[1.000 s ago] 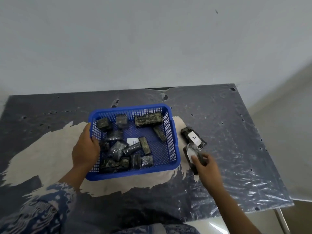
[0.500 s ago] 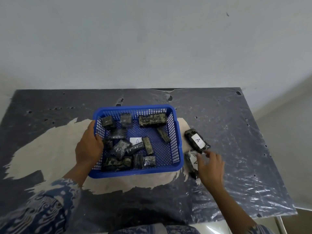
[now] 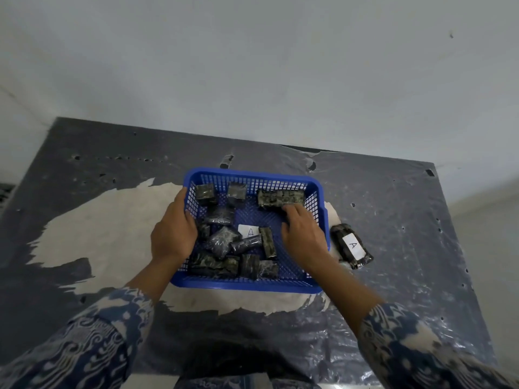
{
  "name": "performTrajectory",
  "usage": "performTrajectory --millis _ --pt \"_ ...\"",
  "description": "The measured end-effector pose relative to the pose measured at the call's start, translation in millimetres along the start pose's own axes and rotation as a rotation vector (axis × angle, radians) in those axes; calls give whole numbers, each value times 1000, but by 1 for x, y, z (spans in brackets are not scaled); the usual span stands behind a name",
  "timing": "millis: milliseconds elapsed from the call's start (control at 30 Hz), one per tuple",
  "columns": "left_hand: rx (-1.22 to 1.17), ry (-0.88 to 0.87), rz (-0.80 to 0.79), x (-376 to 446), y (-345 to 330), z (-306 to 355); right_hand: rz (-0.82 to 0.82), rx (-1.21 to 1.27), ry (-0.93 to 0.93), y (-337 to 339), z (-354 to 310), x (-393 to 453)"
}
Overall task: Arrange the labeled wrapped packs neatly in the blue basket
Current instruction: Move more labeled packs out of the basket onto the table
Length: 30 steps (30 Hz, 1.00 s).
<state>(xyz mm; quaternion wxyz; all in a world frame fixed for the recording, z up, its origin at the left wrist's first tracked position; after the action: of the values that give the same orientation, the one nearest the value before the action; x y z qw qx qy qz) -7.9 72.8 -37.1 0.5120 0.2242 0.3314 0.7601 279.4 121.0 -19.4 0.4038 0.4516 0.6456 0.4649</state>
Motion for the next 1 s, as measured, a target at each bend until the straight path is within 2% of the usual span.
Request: performTrajectory --millis 133,300,400,567,767,1000 --pt "16 22 -8 0 0 -1 -29 -271 48 -7 -2 32" --pt "-4 27 -13 1 0 -6 -78 -424 23 -17 1 48" --pt "-7 35 -18 2 -1 -8 -103 -400 -34 -19 5 54" --pt "-35 15 -35 0 -1 -8 -134 -201 -131 -22 15 44" --pt "-47 21 -24 3 -2 -7 -137 -240 -123 -18 16 46" --pt "-64 40 -38 1 -1 -9 -173 -214 -209 -27 14 22"
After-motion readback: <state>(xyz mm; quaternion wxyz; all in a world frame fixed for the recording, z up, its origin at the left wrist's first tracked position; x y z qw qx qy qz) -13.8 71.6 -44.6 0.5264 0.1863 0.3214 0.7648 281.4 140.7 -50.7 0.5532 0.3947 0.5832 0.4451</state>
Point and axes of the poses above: each hand's wrist, its own x-axis towards the middle knuckle, its own y-axis out of the back of the hand, z = x × y, the point moved 10 cm from there along x, towards the middle knuckle, and after that the axes turned 10 degrees about -x, right-handed, at the moved point
